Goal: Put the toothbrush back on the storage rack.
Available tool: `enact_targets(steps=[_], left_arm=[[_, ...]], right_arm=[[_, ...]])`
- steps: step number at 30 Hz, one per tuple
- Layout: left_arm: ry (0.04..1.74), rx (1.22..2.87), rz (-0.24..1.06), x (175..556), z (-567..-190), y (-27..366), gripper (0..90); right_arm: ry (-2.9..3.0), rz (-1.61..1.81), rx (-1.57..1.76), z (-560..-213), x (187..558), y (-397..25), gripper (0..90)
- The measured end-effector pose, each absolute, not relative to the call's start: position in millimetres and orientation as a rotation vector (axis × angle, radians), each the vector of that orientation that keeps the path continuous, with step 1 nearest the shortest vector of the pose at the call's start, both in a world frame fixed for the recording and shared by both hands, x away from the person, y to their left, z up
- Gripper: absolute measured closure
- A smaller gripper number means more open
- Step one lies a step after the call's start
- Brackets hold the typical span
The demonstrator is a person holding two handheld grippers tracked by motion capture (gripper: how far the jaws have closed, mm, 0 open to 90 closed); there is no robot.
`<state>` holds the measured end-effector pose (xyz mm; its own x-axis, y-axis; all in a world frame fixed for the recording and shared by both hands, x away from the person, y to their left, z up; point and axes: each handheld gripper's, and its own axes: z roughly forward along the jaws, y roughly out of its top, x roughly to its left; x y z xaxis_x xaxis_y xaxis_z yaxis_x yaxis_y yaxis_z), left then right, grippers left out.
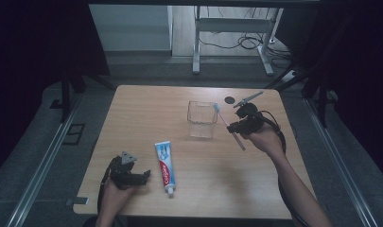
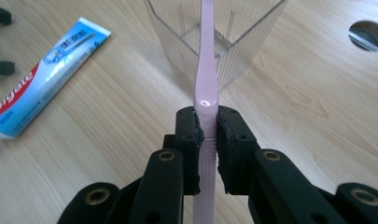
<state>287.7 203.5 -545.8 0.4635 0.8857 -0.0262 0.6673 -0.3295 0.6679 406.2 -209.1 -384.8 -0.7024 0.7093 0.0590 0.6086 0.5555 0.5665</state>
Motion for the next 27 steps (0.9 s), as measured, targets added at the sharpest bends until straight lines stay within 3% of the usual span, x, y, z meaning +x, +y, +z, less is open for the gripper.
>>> enact_targets(steps=[27], left_arm=[[1.287,2.099,0.461,287.8,-545.8,203.4,3.1]], right_arm=[[2.484,0.995,1.068,-378.3,438.3,-176.1,78.1]])
